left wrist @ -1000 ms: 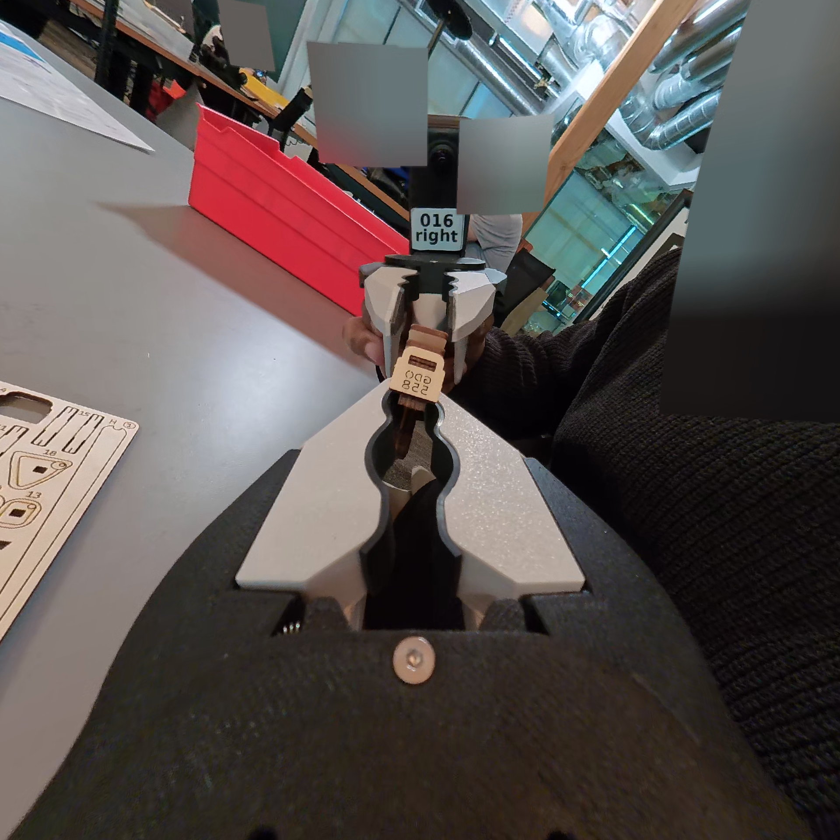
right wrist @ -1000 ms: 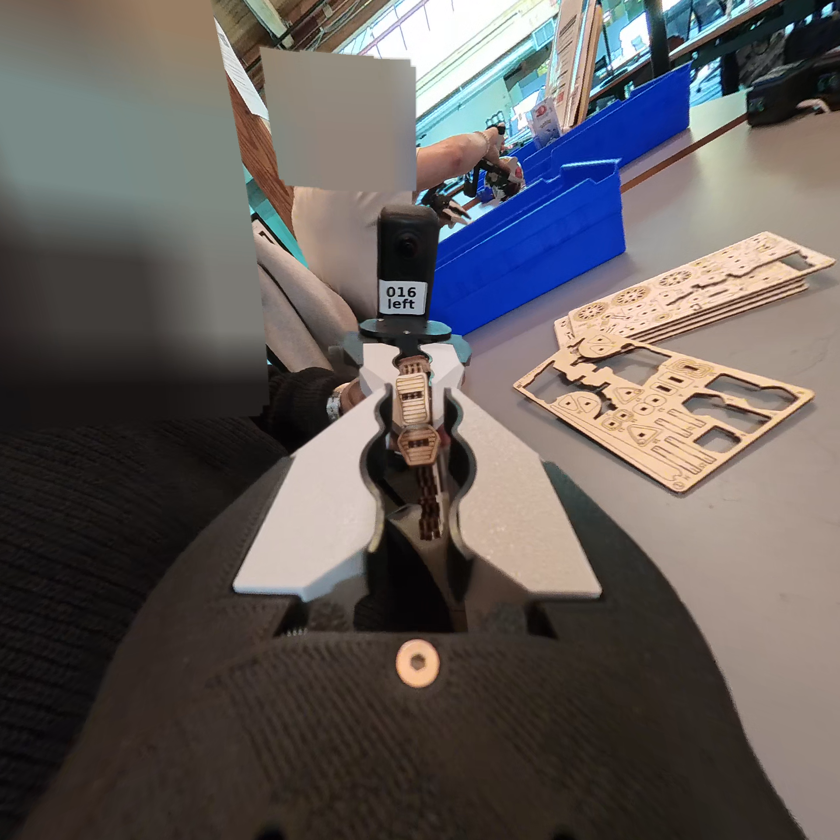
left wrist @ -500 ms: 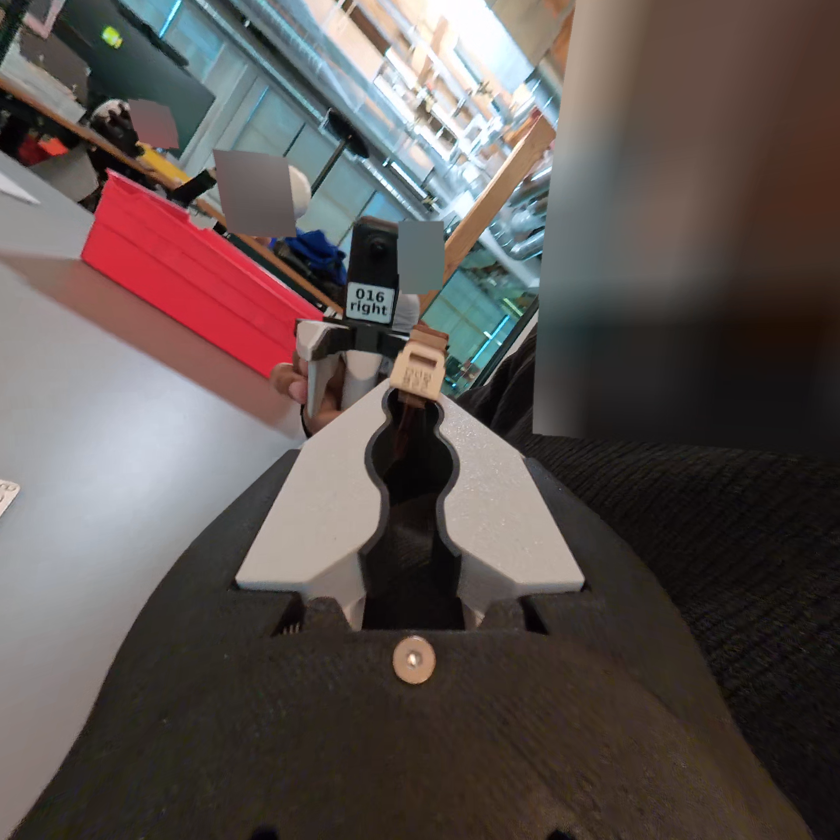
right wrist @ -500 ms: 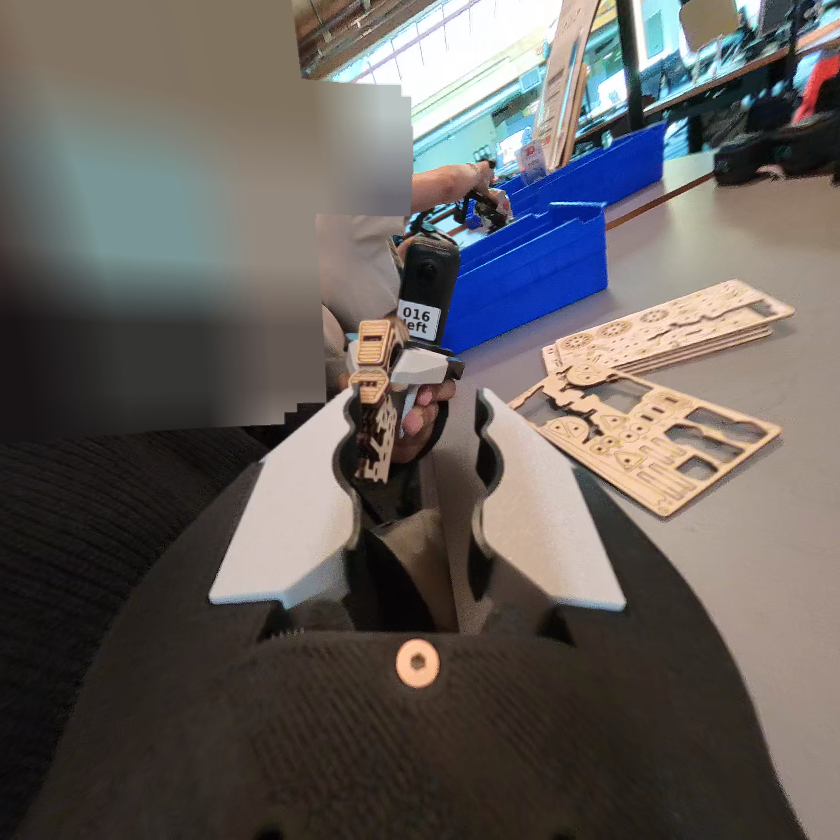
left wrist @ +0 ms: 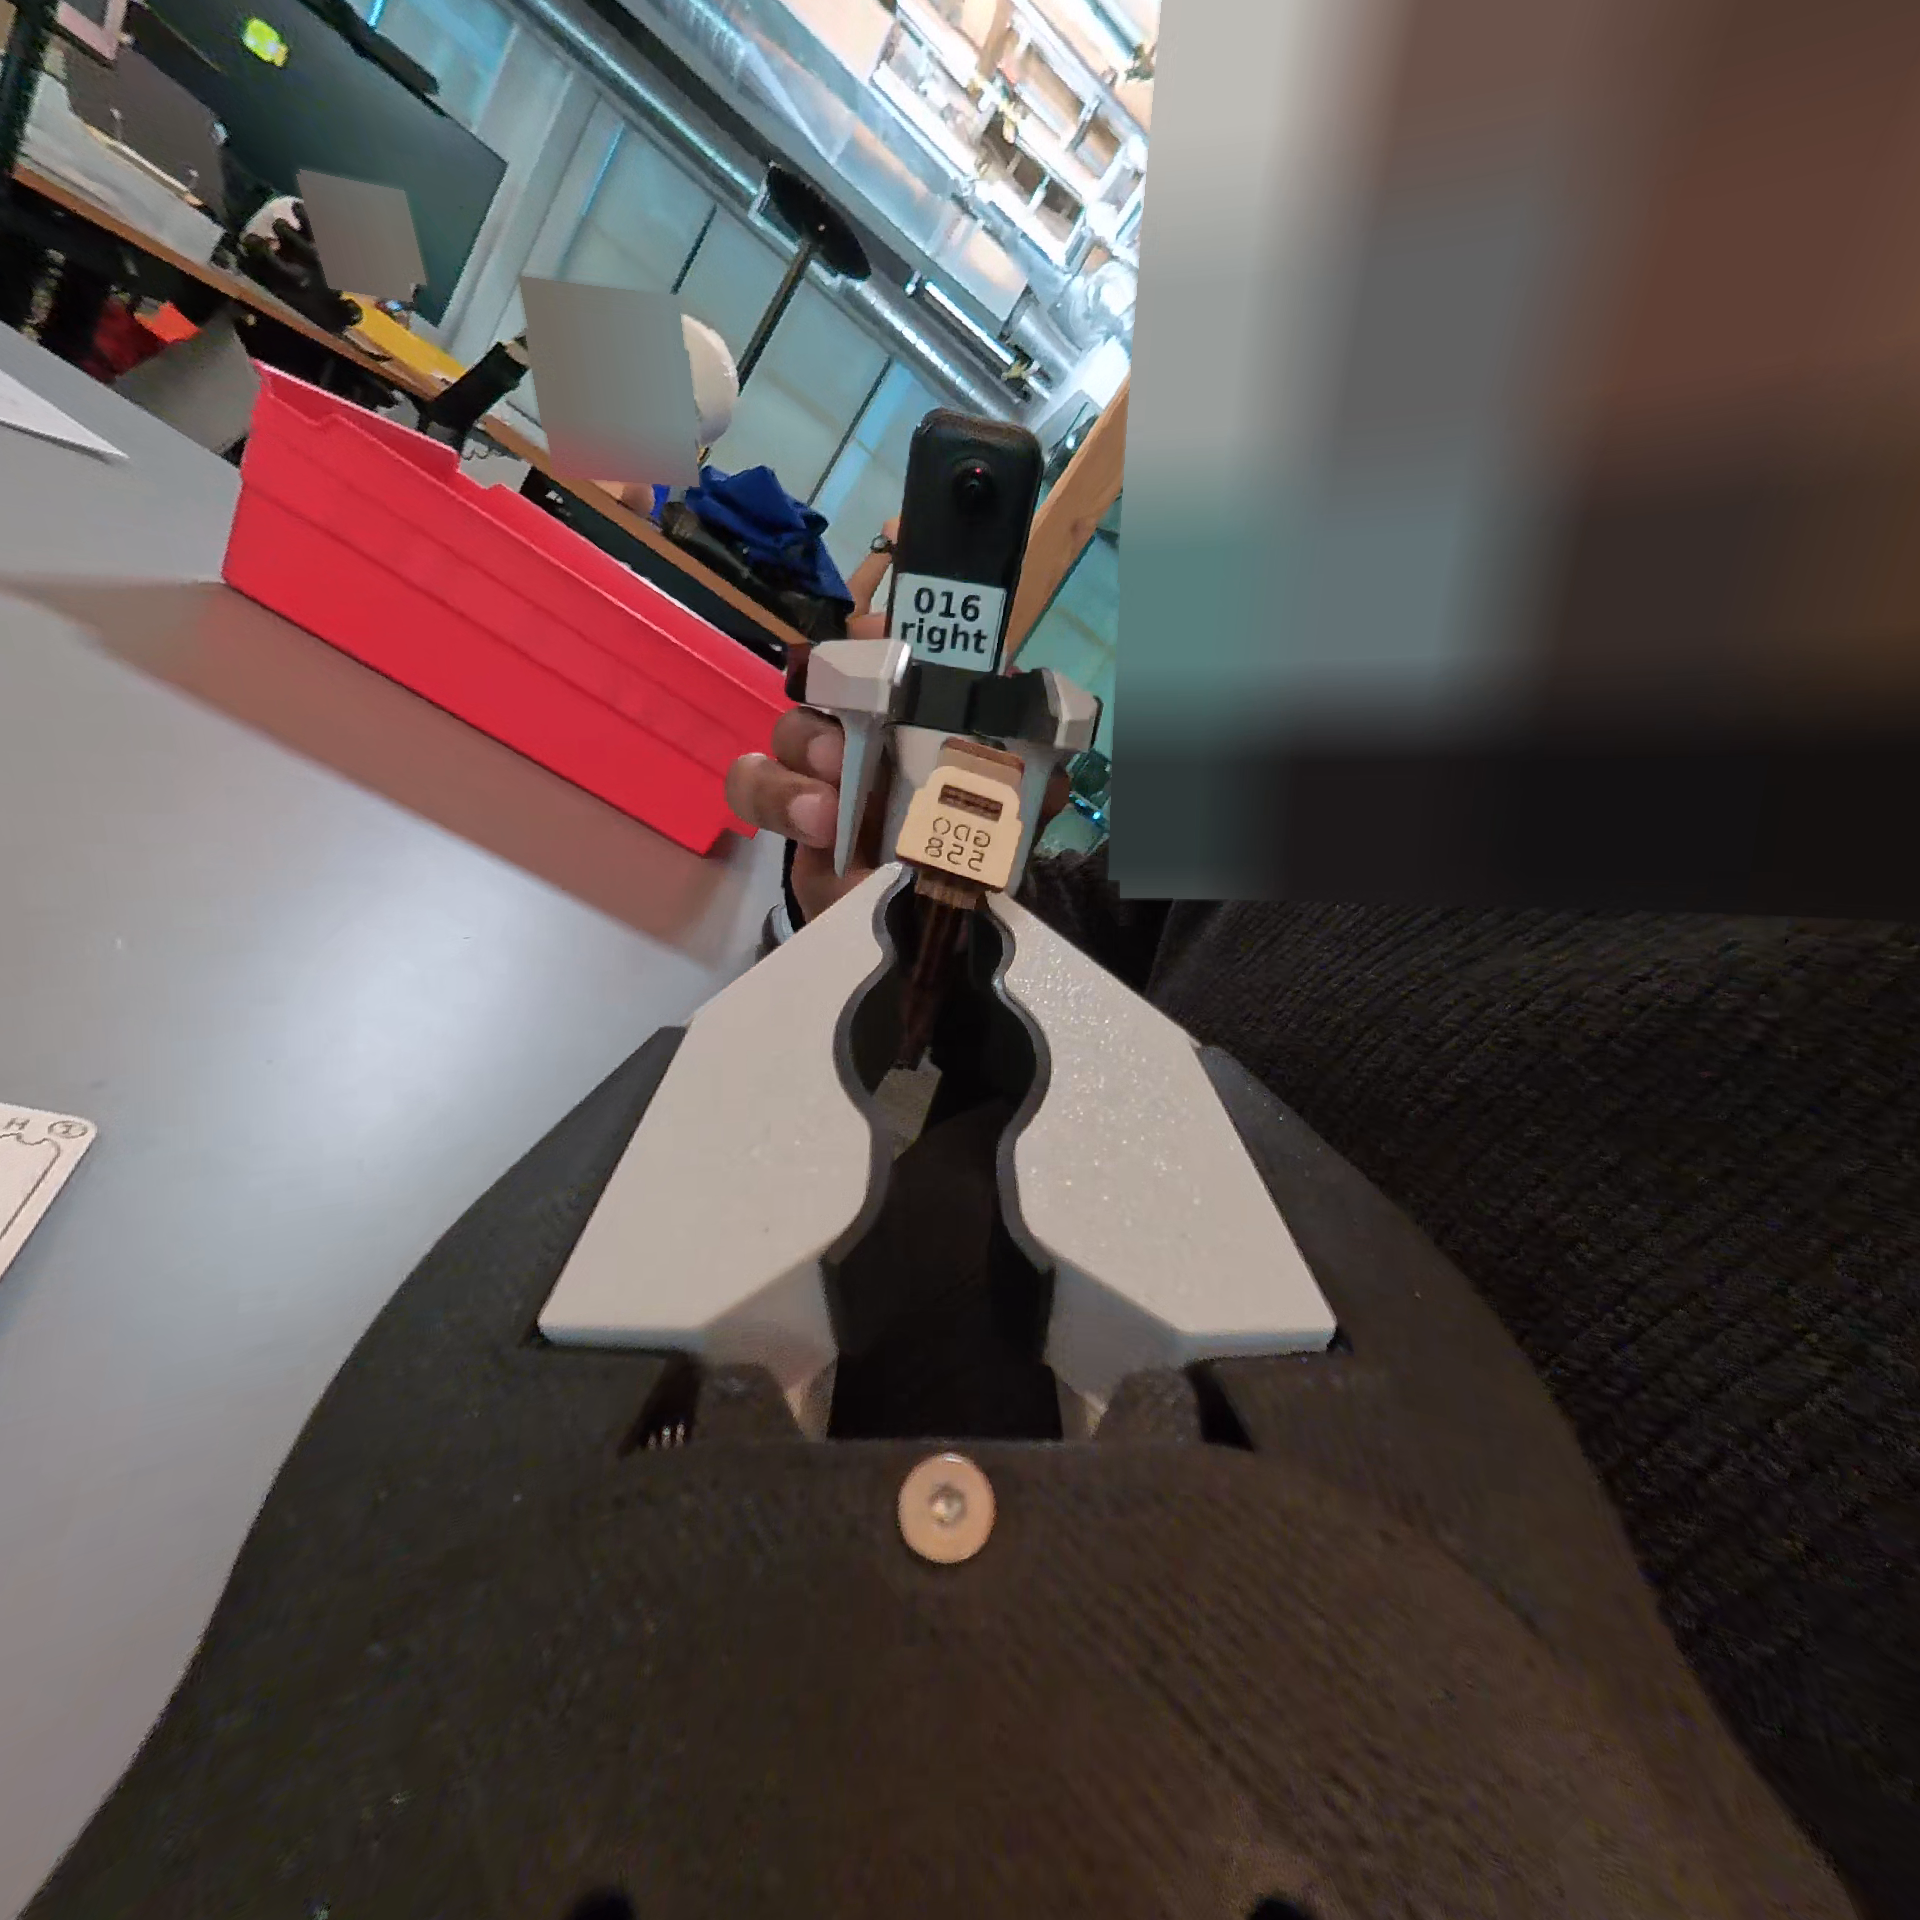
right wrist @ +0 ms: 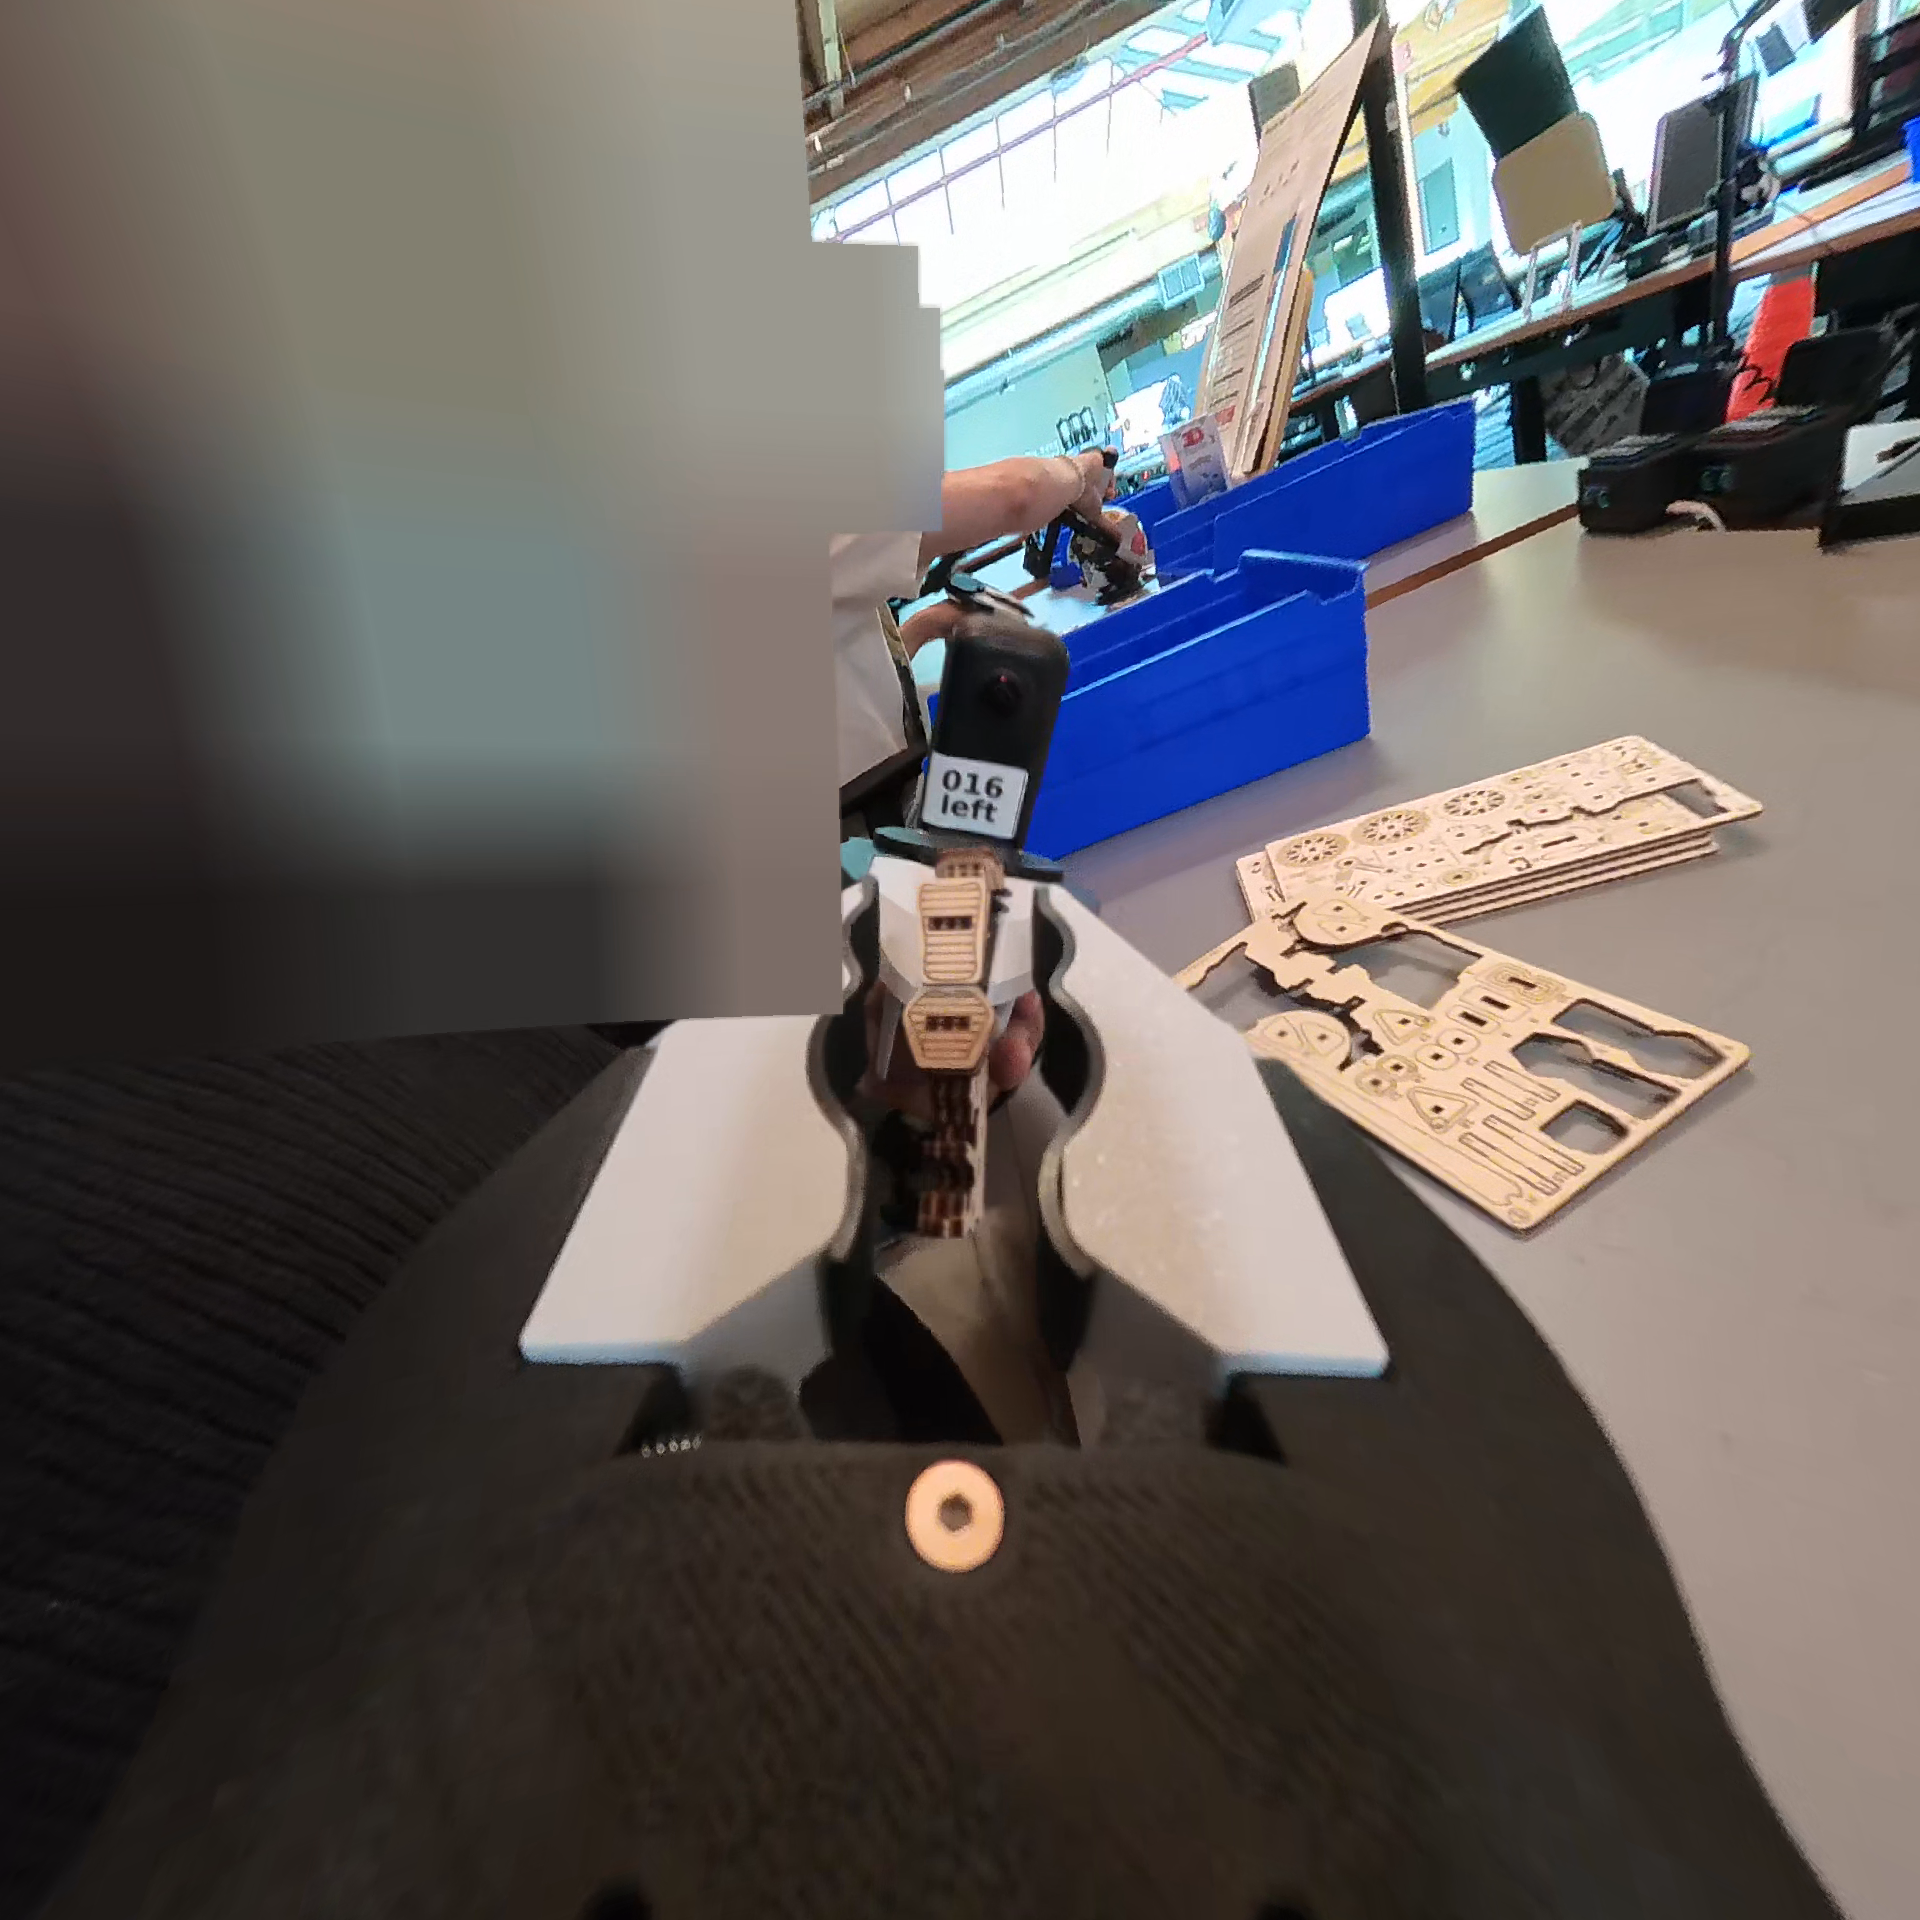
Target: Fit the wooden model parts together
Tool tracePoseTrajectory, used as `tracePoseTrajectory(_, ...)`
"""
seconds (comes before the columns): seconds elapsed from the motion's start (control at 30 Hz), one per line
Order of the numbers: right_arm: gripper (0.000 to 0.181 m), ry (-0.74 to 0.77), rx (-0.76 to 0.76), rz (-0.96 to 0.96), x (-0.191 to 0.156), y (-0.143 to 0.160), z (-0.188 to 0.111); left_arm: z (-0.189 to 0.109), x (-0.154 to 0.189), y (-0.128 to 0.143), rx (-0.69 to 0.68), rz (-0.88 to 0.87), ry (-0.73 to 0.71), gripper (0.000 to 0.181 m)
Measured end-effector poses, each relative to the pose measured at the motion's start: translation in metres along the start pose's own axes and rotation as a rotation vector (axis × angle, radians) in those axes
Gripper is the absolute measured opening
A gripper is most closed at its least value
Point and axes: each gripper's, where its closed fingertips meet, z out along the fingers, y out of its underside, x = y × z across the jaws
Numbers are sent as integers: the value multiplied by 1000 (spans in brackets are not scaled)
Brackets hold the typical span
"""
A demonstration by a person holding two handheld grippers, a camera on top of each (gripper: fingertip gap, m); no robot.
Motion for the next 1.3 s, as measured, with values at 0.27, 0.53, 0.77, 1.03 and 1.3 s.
tracePoseTrajectory(0.27,16,9,-46,-4,2,14,5,1,-6,7,-51,25,-52,6)
tracePoseTrajectory(0.53,13,17,-80,-12,4,23,8,0,-7,8,-59,20,-63,6)
tracePoseTrajectory(0.77,13,29,-86,-26,6,24,8,0,-9,10,-68,16,-73,6)
tracePoseTrajectory(1.03,20,51,-102,-79,6,26,9,-1,-13,10,-71,11,-89,7)
tracePoseTrajectory(1.3,24,49,-92,-74,7,23,7,-2,-14,9,-65,6,-91,6)
